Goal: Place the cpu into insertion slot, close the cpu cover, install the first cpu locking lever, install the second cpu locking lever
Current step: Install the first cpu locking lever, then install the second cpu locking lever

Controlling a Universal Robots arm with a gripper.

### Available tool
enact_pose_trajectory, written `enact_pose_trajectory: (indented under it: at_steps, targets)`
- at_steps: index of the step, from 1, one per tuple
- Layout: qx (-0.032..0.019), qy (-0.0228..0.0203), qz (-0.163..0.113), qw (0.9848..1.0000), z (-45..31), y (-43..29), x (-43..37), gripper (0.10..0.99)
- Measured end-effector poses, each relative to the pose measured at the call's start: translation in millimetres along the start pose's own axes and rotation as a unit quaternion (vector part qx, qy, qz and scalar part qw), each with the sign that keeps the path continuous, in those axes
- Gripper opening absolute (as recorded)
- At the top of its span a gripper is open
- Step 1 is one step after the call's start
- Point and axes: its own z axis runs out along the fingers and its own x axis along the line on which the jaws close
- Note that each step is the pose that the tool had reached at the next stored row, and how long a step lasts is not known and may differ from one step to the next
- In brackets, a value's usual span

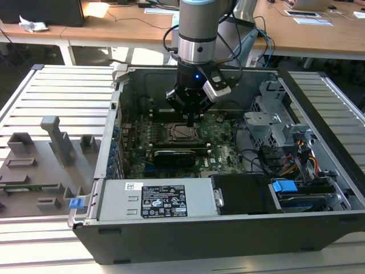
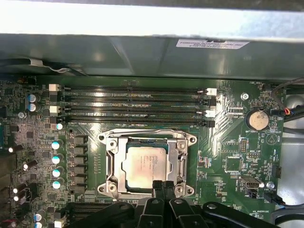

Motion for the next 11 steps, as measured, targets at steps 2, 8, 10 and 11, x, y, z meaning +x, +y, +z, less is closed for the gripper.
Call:
enact_pose_trajectory:
  at_steps: [2,8,10,11]
  targets:
    - [0.0000,0.0000,0.000,1.0000,0.0,0.0,0.0,0.106]
    - [0.0001,0.0000,0.000,1.0000,0.6,-8.1,0.2,0.106]
    - [0.0000,0.0000,0.000,1.0000,1.1,-14.0,0.3,0.106]
    - [0.0001,0.0000,0.000,1.0000,1.4,-17.7,0.4,0.106]
